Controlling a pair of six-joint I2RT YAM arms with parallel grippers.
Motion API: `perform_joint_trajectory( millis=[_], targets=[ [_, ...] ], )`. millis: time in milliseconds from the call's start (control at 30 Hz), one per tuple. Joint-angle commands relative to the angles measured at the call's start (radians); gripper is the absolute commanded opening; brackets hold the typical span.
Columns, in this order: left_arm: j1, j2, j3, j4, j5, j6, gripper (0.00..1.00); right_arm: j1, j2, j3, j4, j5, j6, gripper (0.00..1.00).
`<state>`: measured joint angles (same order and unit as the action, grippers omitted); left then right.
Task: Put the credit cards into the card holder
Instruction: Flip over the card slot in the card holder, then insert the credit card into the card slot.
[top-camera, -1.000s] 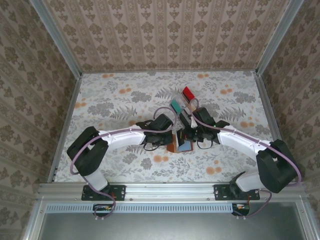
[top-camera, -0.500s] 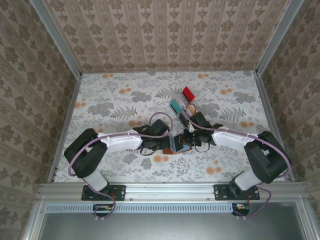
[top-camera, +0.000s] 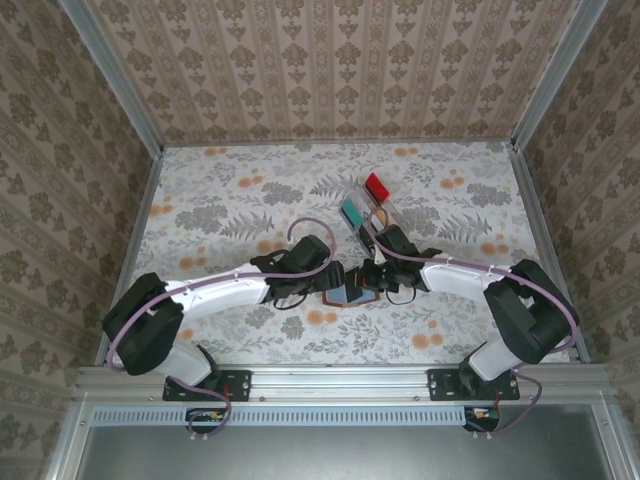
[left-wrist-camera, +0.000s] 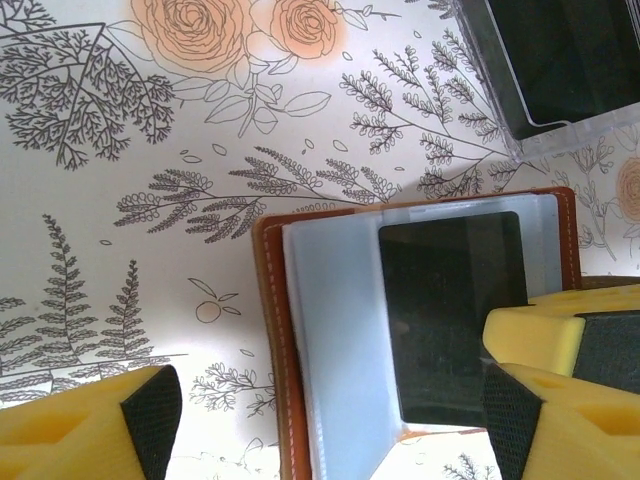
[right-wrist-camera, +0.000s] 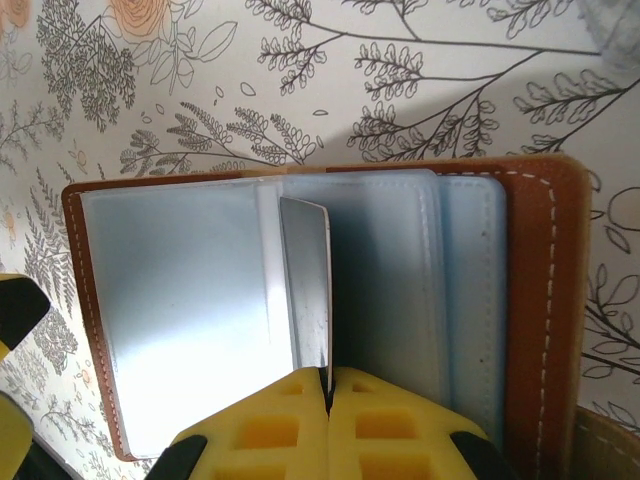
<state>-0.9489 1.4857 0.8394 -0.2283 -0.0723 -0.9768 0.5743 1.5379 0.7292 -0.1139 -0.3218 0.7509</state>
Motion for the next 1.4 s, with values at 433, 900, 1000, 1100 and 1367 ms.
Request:
perform_joint_trajectory(
  millis=[433,900,1000,1100,1367],
  targets=[
    [0.008,0.205,0.048,-0.067,-0.014,0.021,0.16,0.009,0.024,-0.031,0.030,-0.008,0.029,0.00],
    [-0.014,0.248,0.063,-0.065,0.000,0.017,0.17,0.037,0.098,-0.053,0.084,-0.010,0.050,0.00],
    [-0.020,0.246,0.067,-0.065,-0.004,0.013,0.20,0.045,0.112,-0.047,0.092,-0.012,0.052,0.00],
    [-0.023,0.239,0.066,-0.070,-0.014,0.008,0.22,0.052,0.126,-0.036,0.090,-0.023,0.051,0.00],
    [-0.022,0.218,0.070,-0.109,-0.050,0.015,0.19,0.057,0.102,-0.008,0.010,-0.041,-0.005,0.00]
  ],
)
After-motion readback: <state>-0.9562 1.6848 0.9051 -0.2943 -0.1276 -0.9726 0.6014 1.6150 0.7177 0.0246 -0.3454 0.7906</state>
